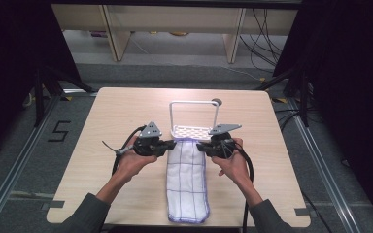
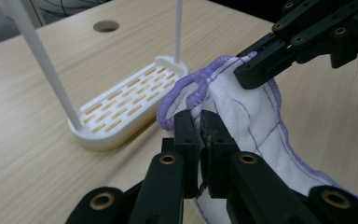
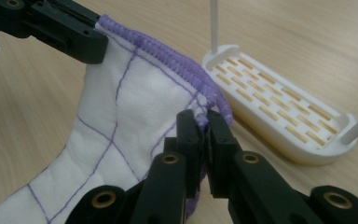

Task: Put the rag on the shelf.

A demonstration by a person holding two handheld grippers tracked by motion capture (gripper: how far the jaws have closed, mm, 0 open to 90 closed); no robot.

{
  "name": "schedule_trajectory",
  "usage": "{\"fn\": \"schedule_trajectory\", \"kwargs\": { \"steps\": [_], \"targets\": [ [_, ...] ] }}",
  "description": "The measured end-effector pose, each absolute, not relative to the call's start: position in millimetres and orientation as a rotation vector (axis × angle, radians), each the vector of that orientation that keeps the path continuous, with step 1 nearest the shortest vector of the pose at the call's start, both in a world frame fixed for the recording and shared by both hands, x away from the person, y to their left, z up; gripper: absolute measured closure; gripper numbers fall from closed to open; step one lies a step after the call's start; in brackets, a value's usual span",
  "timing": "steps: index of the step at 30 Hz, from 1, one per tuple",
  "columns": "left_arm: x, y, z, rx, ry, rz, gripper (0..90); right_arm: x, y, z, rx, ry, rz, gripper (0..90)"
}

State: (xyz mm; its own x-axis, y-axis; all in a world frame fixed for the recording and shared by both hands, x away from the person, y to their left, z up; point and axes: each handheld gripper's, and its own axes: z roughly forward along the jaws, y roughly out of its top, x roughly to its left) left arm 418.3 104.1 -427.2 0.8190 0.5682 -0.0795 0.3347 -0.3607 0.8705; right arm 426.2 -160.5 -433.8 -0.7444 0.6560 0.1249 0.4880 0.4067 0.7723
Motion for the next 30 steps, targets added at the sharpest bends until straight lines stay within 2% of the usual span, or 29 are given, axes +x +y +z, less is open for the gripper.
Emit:
{"fn": "schedule_trajectory", "kwargs": {
  "steps": [13, 30],
  "targets": [
    [407, 103, -368, 1.951, 0.608, 0.306, 85.7, 404, -173, -378, 0.951, 2.371, 1.326, 86.2],
    [431, 109, -282, 1.904, 0.62, 0.339, 85.9, 423, -175, -293, 0.885, 2.251, 1.392, 86.5]
  ]
}}
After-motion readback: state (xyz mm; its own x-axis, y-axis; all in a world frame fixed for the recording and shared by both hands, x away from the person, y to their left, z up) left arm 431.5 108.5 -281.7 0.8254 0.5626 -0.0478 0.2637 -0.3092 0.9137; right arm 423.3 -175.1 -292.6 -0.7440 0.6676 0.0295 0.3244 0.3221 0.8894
